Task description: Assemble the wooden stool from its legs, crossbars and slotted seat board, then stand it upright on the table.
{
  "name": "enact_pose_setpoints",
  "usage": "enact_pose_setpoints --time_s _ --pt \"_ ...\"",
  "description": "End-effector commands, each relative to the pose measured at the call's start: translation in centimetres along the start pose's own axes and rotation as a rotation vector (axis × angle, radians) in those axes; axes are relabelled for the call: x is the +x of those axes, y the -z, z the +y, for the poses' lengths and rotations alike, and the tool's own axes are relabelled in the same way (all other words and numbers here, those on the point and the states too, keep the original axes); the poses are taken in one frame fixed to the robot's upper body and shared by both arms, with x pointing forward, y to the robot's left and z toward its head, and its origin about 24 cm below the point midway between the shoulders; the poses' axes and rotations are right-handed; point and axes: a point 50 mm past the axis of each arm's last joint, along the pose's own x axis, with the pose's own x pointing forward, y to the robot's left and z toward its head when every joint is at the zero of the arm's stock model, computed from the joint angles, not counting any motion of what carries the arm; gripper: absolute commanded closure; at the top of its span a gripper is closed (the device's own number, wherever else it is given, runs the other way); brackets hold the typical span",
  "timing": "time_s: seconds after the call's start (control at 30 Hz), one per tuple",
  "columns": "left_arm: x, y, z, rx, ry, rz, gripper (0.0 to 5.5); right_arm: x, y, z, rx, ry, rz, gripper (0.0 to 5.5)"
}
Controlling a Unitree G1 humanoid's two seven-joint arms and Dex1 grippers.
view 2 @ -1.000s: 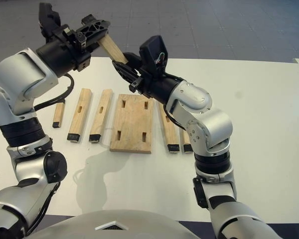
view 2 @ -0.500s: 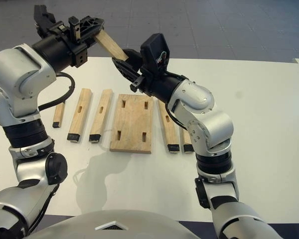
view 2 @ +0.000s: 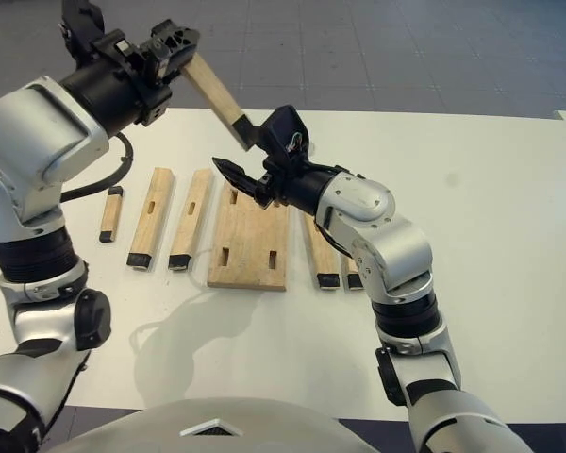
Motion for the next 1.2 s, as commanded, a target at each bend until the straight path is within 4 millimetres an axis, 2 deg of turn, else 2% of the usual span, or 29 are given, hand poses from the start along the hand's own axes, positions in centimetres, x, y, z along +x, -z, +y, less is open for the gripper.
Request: enact_pose_setpoints --time_s 0.03,0.1,0.13,0.27,0.4,0.6,0.9,1.2 --pt "-0.4 0.9 3.6 0.198 -0.183 -0.016 5.06 -0.1 -0.1 -0.4 -0.023 0.024 0.007 1.45" --pt "-1.0 0.5 5.6 0.317 -0.293 -0.091 5.06 -0.3 -0.1 -0.7 -0.038 0.054 0.008 1.01" --pt "-1.5 0.3 6.6 0.397 -0.352 -0.121 5.06 -0.4 -0.1 -1.0 -0.046 0.076 0.009 0.98" --pt "-3.2 0.5 10.3 0.435 -0.488 -0.179 5.06 -0.8 -0.2 -2.7 -0.047 0.222 -0.005 0.97" --pt "-3.7 2.1 11.7 0.461 -0.381 -0.21 5.06 -1.5 0.2 -3.8 -0.015 0.349 -0.025 0.97" --pt "-3.5 4.6 14.2 0.563 -0.336 -0.142 5.06 -1.8 0.6 -3.9 0.005 0.39 -0.029 0.97" --pt "-2.5 6.9 16.0 0.526 -0.337 -0.097 5.06 -1.9 0.6 -3.9 0.004 0.391 -0.031 0.97" --pt "-2.5 7.8 16.7 0.507 -0.368 -0.102 5.06 -1.9 0.5 -3.9 0.001 0.395 -0.033 0.97"
